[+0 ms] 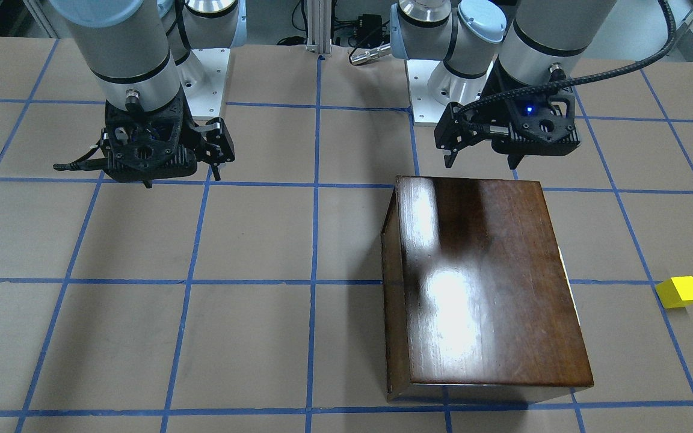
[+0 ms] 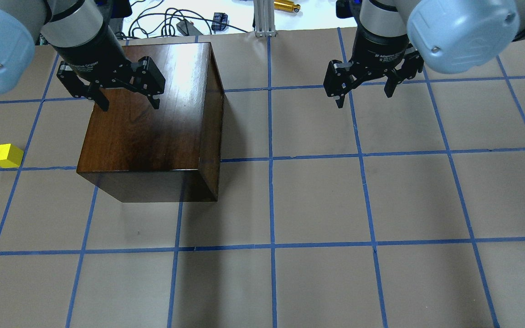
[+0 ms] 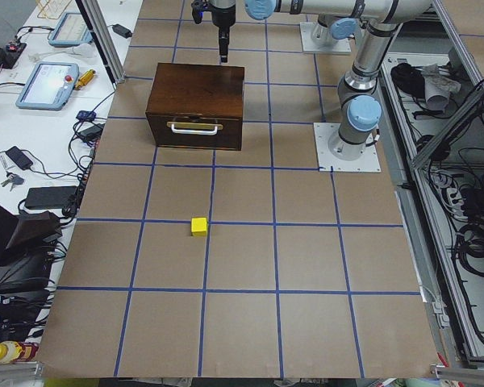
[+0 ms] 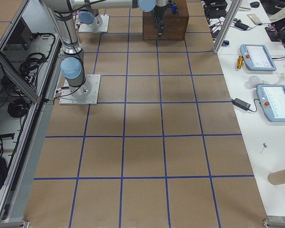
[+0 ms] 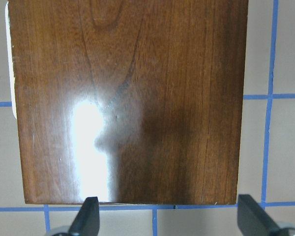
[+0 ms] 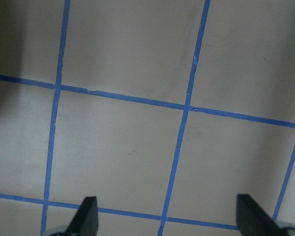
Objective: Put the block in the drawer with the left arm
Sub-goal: 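Move the left gripper from above the cabinet toward the drawer handle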
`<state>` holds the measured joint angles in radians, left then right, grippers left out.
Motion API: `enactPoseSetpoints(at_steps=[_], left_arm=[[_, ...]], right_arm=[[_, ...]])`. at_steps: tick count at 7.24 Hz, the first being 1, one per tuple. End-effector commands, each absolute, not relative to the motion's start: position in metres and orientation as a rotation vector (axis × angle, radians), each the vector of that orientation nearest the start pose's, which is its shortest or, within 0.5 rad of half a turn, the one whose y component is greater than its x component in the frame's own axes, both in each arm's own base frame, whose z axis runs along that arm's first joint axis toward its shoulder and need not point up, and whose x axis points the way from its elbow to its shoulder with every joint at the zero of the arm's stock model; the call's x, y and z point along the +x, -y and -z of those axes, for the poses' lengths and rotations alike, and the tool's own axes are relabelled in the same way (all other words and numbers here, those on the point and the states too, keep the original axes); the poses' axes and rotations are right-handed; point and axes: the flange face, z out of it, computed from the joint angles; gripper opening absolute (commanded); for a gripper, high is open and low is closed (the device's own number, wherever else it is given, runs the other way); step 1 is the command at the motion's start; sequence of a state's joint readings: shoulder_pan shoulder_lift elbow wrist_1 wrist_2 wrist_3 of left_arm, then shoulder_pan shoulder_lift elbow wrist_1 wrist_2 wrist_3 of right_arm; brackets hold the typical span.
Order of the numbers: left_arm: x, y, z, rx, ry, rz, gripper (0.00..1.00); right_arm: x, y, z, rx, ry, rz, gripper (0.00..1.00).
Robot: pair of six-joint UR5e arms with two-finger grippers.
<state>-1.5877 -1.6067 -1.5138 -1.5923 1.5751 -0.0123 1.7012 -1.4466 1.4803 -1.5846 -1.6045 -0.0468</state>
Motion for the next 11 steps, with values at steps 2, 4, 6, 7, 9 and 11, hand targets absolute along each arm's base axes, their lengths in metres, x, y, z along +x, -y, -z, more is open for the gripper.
enactPoseSetpoints(at_steps=[2,4,6,7,9,11], left_arm=[[-0.14,0.504,-0.497,0.005,-3.135,0.003,1.0],[-0.14,0.503,-0.498,0.007,-3.134,0.007,1.0],[-0.134,0.505,-0.498,0.0,-3.132,0.007,1.0],[-0.109,0.51,-0.5,-0.036,-3.133,0.012,1.0],[-0.016,0.524,-0.49,-0.072,-3.15,-0.024,1.0],[0.08,0.525,-0.477,-0.229,-3.147,-0.051,1.0]], right_arm=[[0.199,0.521,-0.469,-0.28,-3.164,-0.029,1.0],[0.199,0.521,-0.469,-0.283,-3.163,-0.029,1.0],[0.199,0.521,-0.469,-0.283,-3.163,-0.029,1.0],[0.199,0.521,-0.469,-0.28,-3.164,-0.029,1.0],[0.199,0.521,-0.469,-0.283,-3.163,-0.029,1.0],[0.199,0.521,-0.469,-0.283,-3.163,-0.029,1.0]])
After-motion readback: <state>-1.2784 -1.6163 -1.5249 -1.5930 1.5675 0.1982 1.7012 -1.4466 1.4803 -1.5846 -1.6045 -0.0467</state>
